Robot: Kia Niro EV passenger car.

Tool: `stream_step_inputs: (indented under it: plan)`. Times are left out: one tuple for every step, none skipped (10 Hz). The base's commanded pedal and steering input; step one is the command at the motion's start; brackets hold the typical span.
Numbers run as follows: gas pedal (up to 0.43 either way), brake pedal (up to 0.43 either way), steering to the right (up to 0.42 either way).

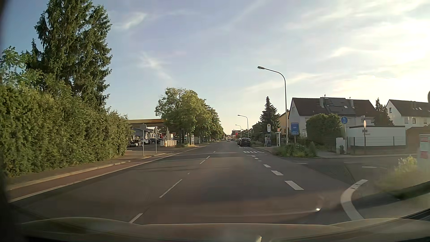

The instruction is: Follow the waypoints while adhering to traffic rules and regulations

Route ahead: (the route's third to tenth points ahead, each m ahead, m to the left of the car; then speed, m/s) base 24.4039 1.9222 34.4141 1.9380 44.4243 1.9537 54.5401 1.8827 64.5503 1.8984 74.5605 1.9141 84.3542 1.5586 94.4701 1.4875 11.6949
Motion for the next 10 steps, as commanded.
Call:
stream_step_inputs:
  plan:
    - [0.067, 0.030, -0.002]
    - [0.067, 0.037, -0.002]
    - [0.067, 0.030, -0.002]
    - [0.067, 0.030, -0.002]
    - [0.067, 0.030, -0.002]
    - [0.067, 0.030, -0.002]
    - [0.067, 0.037, -0.002]
    - [0.067, 0.030, -0.002]
    - [0.067, 0.030, -0.002]
    - [0.067, 0.037, -0.002]
